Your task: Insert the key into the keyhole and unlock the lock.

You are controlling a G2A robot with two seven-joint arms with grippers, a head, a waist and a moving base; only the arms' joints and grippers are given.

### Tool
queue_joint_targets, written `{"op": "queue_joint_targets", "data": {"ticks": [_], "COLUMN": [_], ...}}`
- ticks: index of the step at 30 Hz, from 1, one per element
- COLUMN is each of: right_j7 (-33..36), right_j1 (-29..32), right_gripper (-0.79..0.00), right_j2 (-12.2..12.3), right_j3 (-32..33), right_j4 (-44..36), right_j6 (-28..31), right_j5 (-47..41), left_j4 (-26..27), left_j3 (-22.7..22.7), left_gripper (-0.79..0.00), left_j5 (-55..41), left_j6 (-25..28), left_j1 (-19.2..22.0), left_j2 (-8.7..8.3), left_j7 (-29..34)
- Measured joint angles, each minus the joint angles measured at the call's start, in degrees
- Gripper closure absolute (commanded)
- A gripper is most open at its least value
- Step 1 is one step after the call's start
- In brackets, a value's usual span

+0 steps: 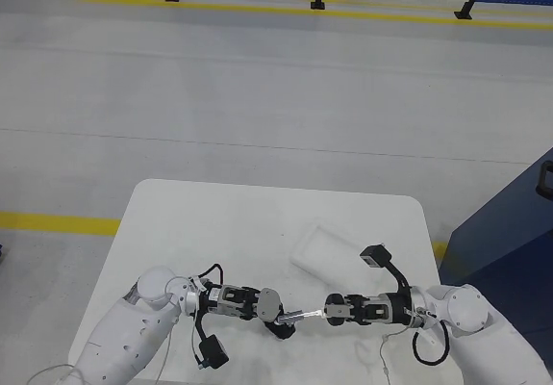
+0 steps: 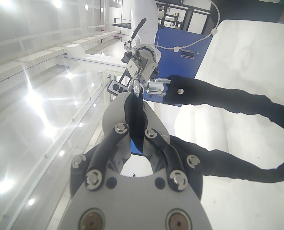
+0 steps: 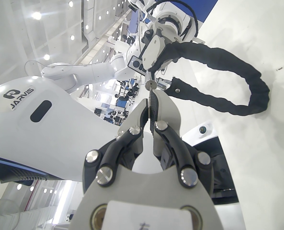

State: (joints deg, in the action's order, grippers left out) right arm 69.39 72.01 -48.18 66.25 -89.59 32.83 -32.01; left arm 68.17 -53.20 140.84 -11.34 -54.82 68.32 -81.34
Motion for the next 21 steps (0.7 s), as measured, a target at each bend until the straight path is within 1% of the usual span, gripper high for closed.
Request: {"op": "queue_joint_targets", "data": {"ticks": [21], "right_j7": [1.43], "right_j1": [-0.62], "right_gripper": [0.000], "right_j2": [-0.55], "right_j3": [0.03], "right_j4": [-0.31], "right_j6": [-2.29], "right_j5": [0.50], "left_j4": [0.00], "left_j3": [0.00], "left_gripper": [0.000], "left_j5": [0.00], "left_j6": [0.00], "left_j1": [0.00], "left_j2": [0.00], "left_j7": [0.00]}}
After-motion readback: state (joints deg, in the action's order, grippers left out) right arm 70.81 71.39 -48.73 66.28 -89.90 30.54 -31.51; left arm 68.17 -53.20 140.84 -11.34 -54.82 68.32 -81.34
